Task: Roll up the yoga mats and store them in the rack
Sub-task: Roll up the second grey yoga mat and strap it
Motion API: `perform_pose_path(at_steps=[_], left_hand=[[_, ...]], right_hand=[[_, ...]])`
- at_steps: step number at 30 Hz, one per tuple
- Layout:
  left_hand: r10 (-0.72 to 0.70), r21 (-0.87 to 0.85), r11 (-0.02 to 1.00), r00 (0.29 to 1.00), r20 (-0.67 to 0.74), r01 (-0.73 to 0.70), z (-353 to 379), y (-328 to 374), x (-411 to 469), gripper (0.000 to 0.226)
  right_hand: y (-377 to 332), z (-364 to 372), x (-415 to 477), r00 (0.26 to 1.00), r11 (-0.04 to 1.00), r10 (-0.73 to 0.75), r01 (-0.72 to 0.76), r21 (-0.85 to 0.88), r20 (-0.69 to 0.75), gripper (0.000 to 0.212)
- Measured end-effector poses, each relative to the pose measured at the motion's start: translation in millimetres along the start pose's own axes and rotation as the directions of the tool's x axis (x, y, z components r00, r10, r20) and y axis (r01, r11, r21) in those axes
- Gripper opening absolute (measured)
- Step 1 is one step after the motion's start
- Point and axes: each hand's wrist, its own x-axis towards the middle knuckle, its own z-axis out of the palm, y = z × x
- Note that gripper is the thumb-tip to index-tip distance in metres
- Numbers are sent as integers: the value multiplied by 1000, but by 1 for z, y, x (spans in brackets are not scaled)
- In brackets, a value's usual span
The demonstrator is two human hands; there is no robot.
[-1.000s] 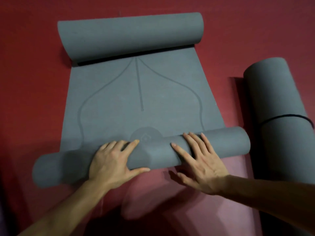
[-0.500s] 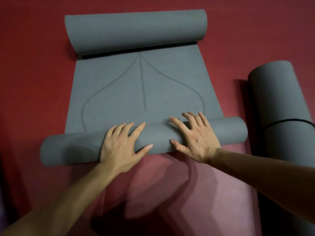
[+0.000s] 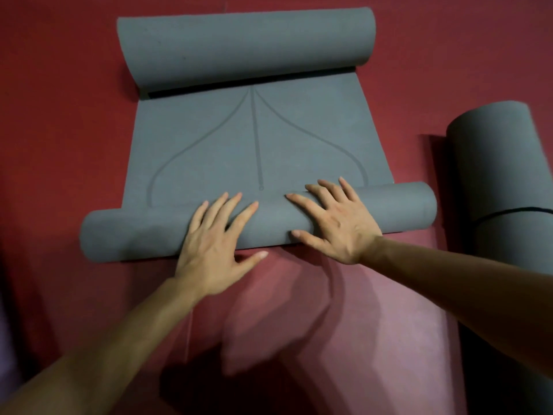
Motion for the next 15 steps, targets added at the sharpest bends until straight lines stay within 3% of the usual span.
perform_pose_path(at_steps=[5, 9, 15], left_hand=[[-30, 100, 995, 999, 37, 26, 1, -9, 26, 103], [-41, 90, 995, 999, 4, 40, 0, -18, 51, 104], [-18, 131, 991, 998, 68, 9, -9, -26, 71, 100]], right_hand=[[2, -9, 9, 990, 980, 138, -133, 148, -23, 74], [5, -2, -3, 993, 991, 112, -109, 72, -45, 74], [10, -9, -1, 994, 992, 110, -109, 61, -5, 75]])
